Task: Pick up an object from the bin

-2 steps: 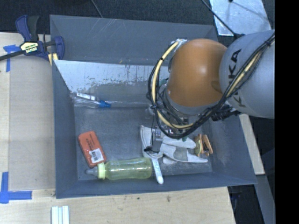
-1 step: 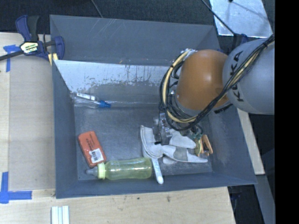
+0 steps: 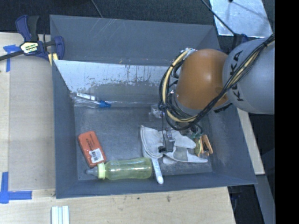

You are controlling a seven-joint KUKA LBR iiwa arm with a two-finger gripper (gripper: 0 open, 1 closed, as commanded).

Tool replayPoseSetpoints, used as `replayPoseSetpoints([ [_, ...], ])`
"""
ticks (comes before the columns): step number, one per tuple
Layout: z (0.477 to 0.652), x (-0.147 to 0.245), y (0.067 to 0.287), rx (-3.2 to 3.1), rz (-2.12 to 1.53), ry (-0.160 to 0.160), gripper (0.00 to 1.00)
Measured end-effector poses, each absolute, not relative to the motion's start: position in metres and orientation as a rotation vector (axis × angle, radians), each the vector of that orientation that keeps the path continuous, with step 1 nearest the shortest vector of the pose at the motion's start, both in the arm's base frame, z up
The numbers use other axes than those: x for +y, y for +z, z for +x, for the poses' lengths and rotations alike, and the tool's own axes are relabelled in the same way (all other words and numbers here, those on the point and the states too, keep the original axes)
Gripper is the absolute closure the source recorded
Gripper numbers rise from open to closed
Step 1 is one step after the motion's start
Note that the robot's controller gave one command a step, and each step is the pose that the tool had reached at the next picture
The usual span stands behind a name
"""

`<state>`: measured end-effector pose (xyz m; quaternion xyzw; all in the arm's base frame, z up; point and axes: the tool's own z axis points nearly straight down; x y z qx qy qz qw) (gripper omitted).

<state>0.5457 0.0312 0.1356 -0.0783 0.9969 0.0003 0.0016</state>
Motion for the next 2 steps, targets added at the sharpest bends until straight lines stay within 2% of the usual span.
replayPoseSetpoints([
  [1, 0.546, 0.031, 0.136, 3.129, -0.245, 0.001, 0.0],
  [2, 0.571, 0.005, 0.108, 3.129, -0.196, 0.001, 0.0],
])
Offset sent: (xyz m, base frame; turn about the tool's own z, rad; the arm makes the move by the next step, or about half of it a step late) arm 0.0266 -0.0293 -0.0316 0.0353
